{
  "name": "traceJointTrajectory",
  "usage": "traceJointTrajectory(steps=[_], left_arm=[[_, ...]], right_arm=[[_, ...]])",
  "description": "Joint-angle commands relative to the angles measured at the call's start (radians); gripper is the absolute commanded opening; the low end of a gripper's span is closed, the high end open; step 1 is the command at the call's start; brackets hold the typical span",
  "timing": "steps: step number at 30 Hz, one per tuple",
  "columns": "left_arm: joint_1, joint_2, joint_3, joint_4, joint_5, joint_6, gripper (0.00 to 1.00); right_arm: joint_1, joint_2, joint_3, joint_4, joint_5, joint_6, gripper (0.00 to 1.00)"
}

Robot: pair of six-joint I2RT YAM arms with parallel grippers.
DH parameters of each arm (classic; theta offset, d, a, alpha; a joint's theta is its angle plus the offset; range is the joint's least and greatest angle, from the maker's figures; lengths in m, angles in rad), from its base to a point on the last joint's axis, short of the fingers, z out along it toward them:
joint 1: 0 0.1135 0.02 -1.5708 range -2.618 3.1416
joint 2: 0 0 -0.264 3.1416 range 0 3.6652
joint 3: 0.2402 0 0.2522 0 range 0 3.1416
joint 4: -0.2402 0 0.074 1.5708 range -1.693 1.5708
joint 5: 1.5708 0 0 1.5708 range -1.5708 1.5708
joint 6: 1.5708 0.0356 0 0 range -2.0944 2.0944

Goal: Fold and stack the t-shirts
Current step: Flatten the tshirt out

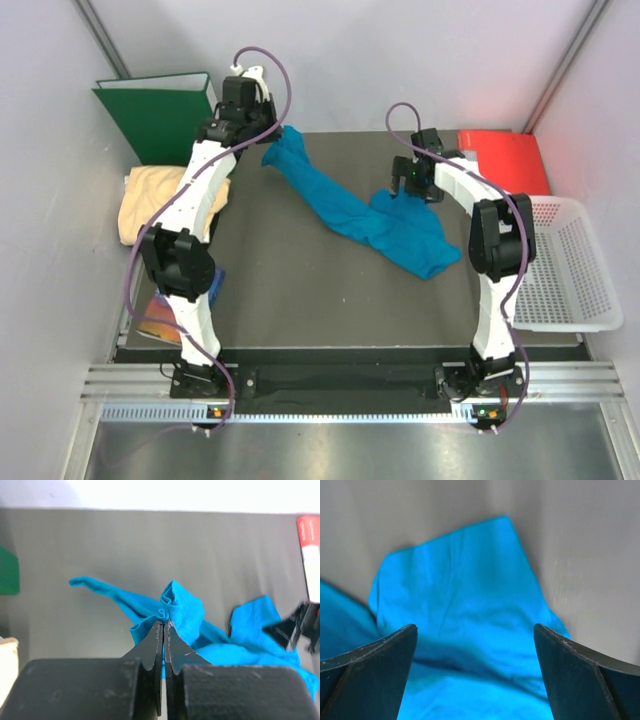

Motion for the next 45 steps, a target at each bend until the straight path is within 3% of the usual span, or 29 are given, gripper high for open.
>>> traceJointTrajectory(steps=[1, 7, 9, 10, 11, 13, 14, 16, 26, 29, 35, 41, 44, 45], left_arm=[[-0.003, -0.021, -0.065, 0.016, 0.008, -0.008, 0.00], [-0.003, -0.032, -0.066, 0.007, 0.014, -0.003, 0.00], [-0.004, -0.035, -0.069, -0.003, 0.013, -0.002, 0.00], [-0.004, -0.037, -0.072, -0.004, 0.011, 0.001, 0.00], [-0.004, -0.041, -0.072, -0.009, 0.008, 0.004, 0.00], [-0.004, -0.046, -0.079, -0.016, -0.008, 0.007, 0.00], [-0.004, -0.050, -0.079, -0.021, -0.018, 0.009, 0.00], [-0.004, -0.050, -0.079, -0.024, -0.051, 0.010, 0.00], [-0.003, -0.010, 0.079, -0.061, -0.199, 0.021, 0.00], [-0.004, -0.085, -0.013, -0.038, -0.217, 0.007, 0.00], [-0.003, -0.316, -0.389, -0.068, -0.327, -0.043, 0.00], [-0.003, -0.431, -0.629, -0.340, -0.374, -0.201, 0.00], [-0.003, -0.422, -0.720, -0.421, -0.284, -0.255, 0.00], [-0.003, -0.407, -0.721, -0.444, -0.257, -0.264, 0.50]], right_arm=[[-0.004, 0.063, 0.072, 0.095, 0.083, -0.001, 0.99], [-0.001, 0.171, 0.140, 0.127, 0.148, -0.030, 0.97], [0.000, 0.198, 0.144, 0.151, 0.151, -0.034, 0.92], [0.002, 0.212, 0.164, 0.148, 0.146, -0.034, 0.69], [0.003, 0.235, 0.177, 0.141, 0.116, -0.034, 0.53], [0.005, 0.257, 0.221, 0.121, 0.088, -0.042, 0.30], [0.006, 0.264, 0.232, 0.104, 0.077, -0.045, 0.14], [0.013, 0.248, 0.223, 0.110, 0.074, -0.053, 0.00], [0.013, -0.073, 0.241, 0.187, 0.208, -0.113, 0.00], [0.013, -0.214, 0.168, 0.200, 0.221, -0.108, 0.00], [0.011, -0.493, -0.075, 0.142, 0.192, -0.051, 0.00], [0.008, -0.627, -0.303, -0.068, 0.137, 0.004, 0.00], [0.005, -0.618, -0.401, -0.126, 0.082, 0.009, 0.00], [0.006, -0.610, -0.438, -0.126, 0.065, 0.007, 0.00]])
